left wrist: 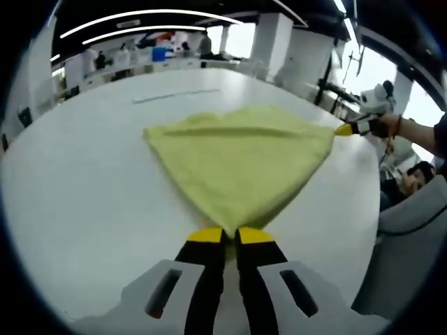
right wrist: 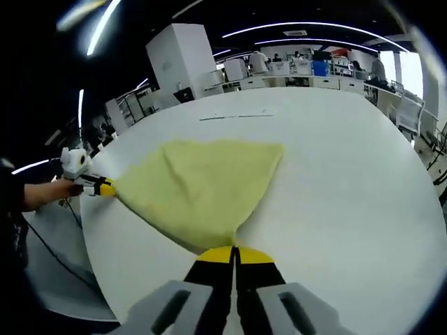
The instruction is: Fold the garment on the visible template until the final outline fits inside the template.
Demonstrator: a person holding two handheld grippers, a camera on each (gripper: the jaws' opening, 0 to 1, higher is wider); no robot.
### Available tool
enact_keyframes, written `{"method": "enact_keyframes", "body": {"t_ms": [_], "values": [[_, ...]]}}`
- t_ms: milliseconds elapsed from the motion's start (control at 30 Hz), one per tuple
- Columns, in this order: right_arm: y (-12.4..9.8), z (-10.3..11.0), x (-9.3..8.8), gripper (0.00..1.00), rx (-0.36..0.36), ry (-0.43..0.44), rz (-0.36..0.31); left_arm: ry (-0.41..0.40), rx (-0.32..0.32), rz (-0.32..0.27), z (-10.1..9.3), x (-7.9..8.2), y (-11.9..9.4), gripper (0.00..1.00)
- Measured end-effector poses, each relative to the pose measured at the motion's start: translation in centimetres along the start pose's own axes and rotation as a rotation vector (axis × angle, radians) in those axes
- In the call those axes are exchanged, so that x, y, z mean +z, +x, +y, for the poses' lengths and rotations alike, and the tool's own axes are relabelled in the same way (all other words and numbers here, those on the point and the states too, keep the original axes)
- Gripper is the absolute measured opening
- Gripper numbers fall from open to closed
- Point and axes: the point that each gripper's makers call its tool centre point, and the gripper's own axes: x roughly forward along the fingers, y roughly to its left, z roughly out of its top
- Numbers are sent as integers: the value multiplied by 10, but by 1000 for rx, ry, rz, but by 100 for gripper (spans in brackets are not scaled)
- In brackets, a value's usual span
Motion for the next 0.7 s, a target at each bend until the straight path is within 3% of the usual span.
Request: {"method": "enact_keyframes", "body": {"t_ms": [200, 700], "values": [[0, 4, -16, 0, 13, -15, 53, -3, -4, 7, 2, -4, -1, 2], [-3, 16, -32, 0, 12, 36, 70, 22, -27, 38, 0, -15, -12, 1]]}}
